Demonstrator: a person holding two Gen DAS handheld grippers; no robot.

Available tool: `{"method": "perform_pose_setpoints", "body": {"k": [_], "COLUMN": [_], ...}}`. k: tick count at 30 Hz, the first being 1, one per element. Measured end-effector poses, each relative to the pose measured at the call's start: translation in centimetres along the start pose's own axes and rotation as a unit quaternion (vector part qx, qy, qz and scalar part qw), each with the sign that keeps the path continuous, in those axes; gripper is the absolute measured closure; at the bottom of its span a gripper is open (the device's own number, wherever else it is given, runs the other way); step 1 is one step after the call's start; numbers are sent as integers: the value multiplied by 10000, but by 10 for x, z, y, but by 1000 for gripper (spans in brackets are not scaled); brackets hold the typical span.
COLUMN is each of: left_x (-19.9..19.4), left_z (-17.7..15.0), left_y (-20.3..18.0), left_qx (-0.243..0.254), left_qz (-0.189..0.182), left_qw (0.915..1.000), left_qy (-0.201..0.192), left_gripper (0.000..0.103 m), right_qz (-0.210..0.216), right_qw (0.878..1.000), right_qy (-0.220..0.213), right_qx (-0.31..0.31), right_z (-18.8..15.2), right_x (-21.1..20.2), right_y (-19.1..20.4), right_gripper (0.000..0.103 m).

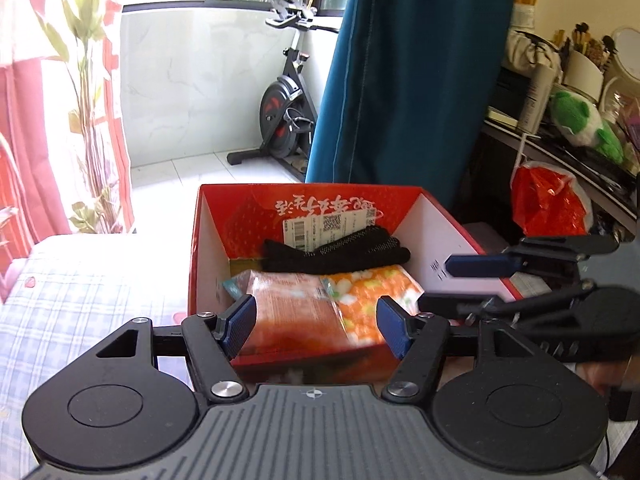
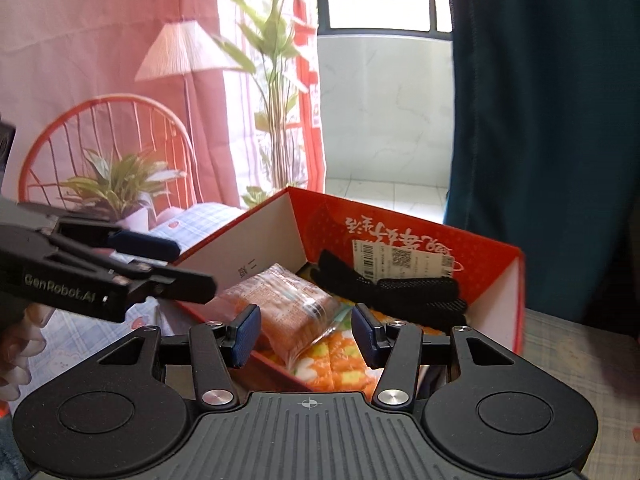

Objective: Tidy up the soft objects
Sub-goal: 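Open both grippers to release the snack bag in the box, then withdraw both grippers and reach toward the white zippered pouch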

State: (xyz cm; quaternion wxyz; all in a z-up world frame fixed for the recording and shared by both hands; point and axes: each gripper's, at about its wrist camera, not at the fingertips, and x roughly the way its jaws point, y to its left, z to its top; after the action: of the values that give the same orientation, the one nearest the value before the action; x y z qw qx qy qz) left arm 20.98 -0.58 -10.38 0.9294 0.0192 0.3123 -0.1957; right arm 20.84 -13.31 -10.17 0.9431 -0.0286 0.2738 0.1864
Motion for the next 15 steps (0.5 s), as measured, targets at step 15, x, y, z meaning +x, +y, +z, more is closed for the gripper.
{"method": "perform_pose_setpoints", "body": {"k": [15], "left_x": [-53], "left_z": [-91], "left_y": [-21], "left_qx": [-187], "left_qz": [-154], "left_qw": [9996], "left_qy": [143], "left_gripper": [34], "right_qz": [-95], "right_qw": [9984], "right_qy": [-320], "right_qx": [455], "right_z": [-81], "right_x": [-77], "right_y": [28], "right_gripper": [56]}}
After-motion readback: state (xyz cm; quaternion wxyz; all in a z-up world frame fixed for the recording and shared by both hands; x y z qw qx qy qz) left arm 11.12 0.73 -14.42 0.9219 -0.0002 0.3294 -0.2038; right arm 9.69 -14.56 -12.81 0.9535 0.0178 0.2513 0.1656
